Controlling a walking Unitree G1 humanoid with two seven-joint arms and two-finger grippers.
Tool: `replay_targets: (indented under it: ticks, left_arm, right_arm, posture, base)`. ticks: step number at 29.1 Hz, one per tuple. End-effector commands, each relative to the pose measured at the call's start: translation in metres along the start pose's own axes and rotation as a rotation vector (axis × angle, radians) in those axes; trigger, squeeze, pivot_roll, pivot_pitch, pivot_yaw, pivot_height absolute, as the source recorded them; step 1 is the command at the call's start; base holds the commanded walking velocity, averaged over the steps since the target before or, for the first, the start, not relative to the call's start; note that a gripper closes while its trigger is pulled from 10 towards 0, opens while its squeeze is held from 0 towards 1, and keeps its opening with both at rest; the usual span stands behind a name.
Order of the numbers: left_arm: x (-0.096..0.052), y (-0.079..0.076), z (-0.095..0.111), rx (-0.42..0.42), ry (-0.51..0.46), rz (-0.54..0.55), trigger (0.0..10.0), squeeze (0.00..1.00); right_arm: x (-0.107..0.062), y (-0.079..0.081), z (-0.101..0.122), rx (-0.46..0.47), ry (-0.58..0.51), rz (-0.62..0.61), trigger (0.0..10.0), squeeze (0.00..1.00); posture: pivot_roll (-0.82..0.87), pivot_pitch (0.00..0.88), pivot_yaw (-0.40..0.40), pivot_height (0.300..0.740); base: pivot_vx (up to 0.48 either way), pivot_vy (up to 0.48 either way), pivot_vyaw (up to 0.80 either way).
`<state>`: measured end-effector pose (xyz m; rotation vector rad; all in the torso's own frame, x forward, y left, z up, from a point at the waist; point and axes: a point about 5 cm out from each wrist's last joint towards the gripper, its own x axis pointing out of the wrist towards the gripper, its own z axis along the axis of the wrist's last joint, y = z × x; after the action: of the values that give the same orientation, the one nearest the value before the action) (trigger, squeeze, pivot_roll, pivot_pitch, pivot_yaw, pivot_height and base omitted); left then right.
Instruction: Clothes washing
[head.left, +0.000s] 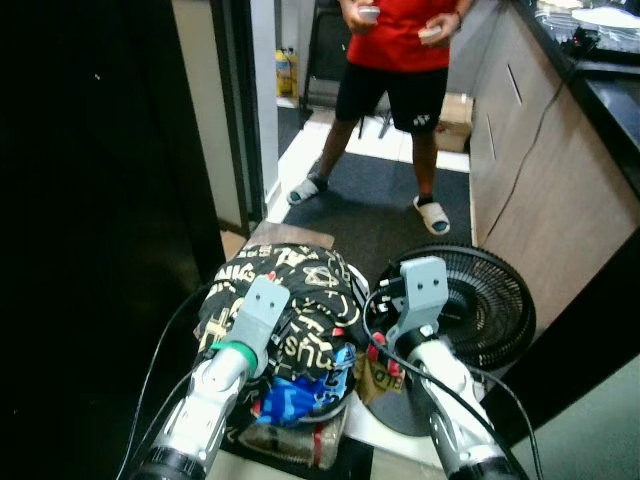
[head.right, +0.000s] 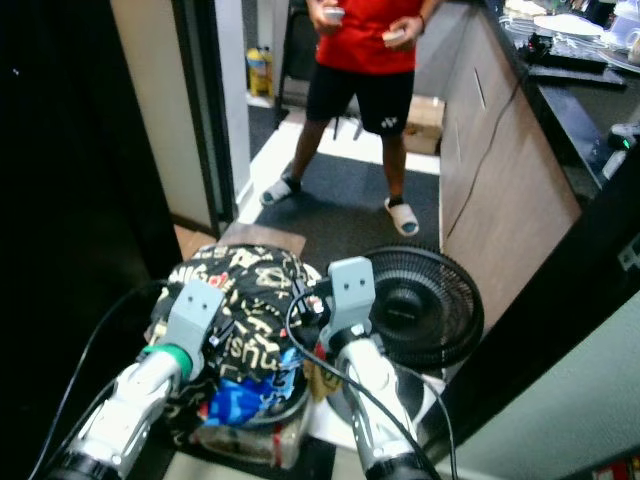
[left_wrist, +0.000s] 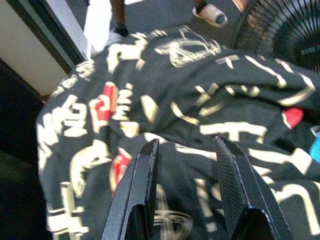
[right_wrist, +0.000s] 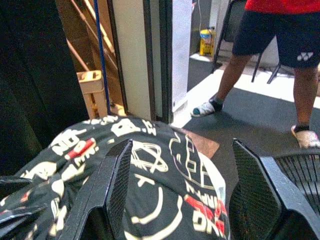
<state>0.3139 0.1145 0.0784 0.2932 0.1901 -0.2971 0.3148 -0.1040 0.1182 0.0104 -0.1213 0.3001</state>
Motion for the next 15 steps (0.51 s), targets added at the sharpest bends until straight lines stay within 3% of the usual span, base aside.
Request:
replay_targets:
  ticks: [1, 8, 9, 11, 13, 15]
  left_arm:
    - [-0.002, -0.002, -0.009, 0.019, 0.025, -0.002, 10.0, 0.00]
    - [-0.003, 0.000, -0.007, 0.037, 0.011, 0.002, 10.0, 0.00]
    - [-0.004, 0.000, -0.005, 0.091, -0.010, -0.013, 10.0, 0.00]
    - [-0.003, 0.002, -0.002, 0.120, -0.025, -0.023, 10.0, 0.00]
    - [-0.001, 0.007, 0.003, 0.149, -0.038, -0.028, 10.0, 0.00]
    - [0.000, 0.009, 0.003, 0.156, -0.030, -0.027, 10.0, 0.00]
  right_arm:
    - [0.001, 0.005, -0.003, 0.026, 0.008, 0.022, 10.0, 0.00]
    - [0.006, 0.011, 0.000, 0.033, -0.001, 0.057, 10.0, 0.00]
    - [0.007, 0.012, -0.003, -0.013, 0.009, 0.071, 10.0, 0.00]
    - [0.007, 0.011, -0.008, -0.069, 0.030, 0.079, 10.0, 0.00]
    - [-0.002, -0.006, -0.026, -0.133, 0.108, 0.032, 10.0, 0.00]
    - [-0.007, -0.014, -0.032, -0.136, 0.135, 0.005, 10.0, 0.00]
  posture:
    - [0.11, 0.130, 0.046, 0.740]
    - [0.12, 0.141, 0.059, 0.740]
    - [0.13, 0.143, 0.073, 0.740]
    - [0.13, 0.135, 0.086, 0.740]
    - [0.14, 0.122, 0.096, 0.740]
    - [0.13, 0.118, 0.098, 0.740]
  base:
    - [0.000, 0.000, 0.00]
    - [0.000, 0.000, 0.00]
    - [0.000, 0.000, 0.00]
    - [0.000, 0.000, 0.00]
    - [0.000, 0.000, 0.00]
    - [0.000, 0.000, 0.00]
